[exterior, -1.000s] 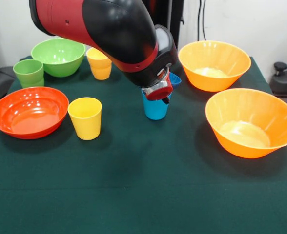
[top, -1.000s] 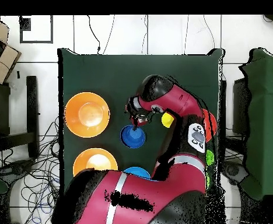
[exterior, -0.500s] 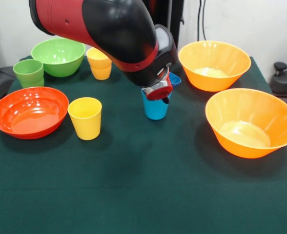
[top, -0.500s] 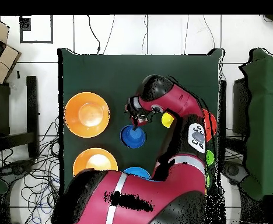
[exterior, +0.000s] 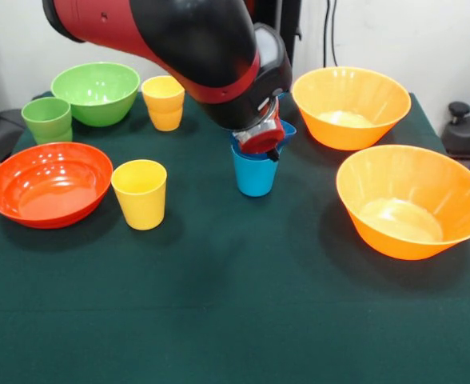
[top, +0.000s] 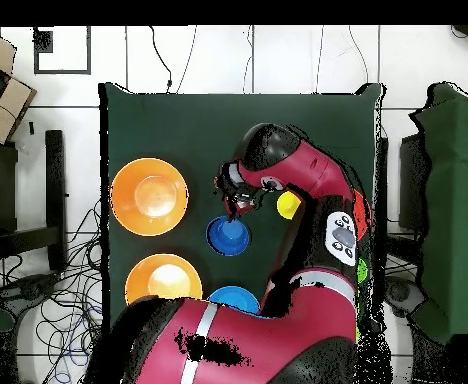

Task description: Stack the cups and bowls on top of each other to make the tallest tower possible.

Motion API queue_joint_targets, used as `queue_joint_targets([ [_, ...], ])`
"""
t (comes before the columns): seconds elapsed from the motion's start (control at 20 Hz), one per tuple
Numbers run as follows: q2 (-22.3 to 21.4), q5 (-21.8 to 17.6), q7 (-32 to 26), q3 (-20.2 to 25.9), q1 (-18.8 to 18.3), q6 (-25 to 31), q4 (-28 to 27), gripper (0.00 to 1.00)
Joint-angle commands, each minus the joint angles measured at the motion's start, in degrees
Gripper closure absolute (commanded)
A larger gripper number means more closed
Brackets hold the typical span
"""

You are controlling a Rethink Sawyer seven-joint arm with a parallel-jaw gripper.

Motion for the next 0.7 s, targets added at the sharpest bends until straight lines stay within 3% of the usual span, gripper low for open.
queue_joint_targets([
  [0.05, -1.6, 0.1, 8.2, 2.8, -0.1, 5.9, 0.1, 0.0],
  [0.7, -3.6, -0.7, 8.6, 2.1, -0.2, 11.5, -1.3, 0.0],
])
